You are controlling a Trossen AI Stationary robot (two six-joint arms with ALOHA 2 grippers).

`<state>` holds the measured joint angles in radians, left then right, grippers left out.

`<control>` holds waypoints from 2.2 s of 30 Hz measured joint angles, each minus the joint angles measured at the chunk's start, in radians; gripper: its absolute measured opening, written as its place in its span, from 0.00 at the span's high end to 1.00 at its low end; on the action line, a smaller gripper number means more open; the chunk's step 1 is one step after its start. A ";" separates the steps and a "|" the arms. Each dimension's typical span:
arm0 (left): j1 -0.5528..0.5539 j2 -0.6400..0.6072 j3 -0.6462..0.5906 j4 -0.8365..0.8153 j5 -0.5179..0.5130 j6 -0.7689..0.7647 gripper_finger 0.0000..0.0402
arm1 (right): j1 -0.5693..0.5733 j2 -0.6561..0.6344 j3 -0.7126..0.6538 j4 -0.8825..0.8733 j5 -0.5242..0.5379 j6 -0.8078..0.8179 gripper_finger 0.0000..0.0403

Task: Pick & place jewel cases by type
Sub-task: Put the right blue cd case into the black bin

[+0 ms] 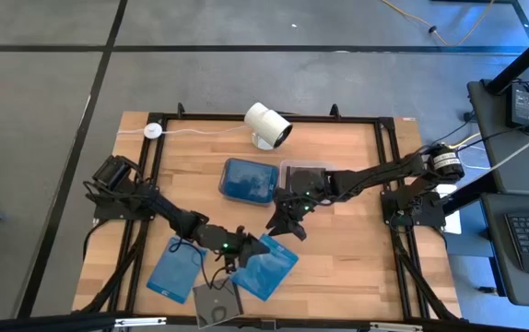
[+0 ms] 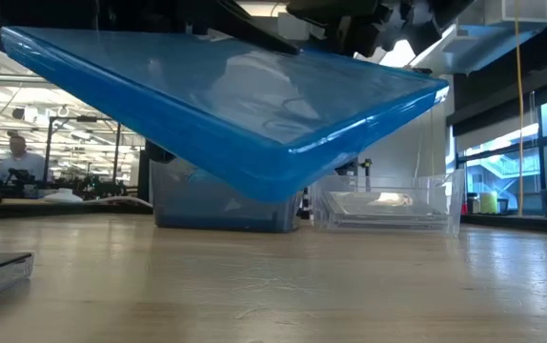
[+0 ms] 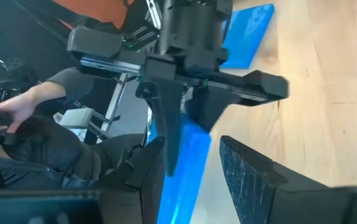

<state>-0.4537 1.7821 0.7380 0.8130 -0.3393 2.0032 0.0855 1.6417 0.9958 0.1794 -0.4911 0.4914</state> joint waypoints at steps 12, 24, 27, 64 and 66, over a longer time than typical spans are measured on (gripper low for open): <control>0.026 0.000 0.000 0.004 -0.004 0.095 0.91 | 0.004 0.000 0.000 0.002 0.047 0.051 0.61; 0.026 0.000 0.000 0.067 -0.008 0.113 0.91 | 0.025 0.000 -0.001 -0.086 0.011 0.056 0.62; 0.026 0.000 0.000 0.072 -0.021 0.113 0.91 | 0.025 0.000 -0.001 -0.090 -0.024 0.055 0.65; 0.022 -0.001 0.001 0.063 0.011 -0.086 0.73 | 0.017 -0.002 -0.002 -0.111 -0.057 0.045 0.86; 0.022 -0.001 0.001 0.057 -0.003 -0.098 0.72 | 0.015 -0.002 -0.001 -0.122 -0.057 0.037 0.86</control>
<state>-0.4313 1.7813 0.7387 0.8703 -0.3424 1.9055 0.1009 1.6402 0.9946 0.0569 -0.5481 0.5280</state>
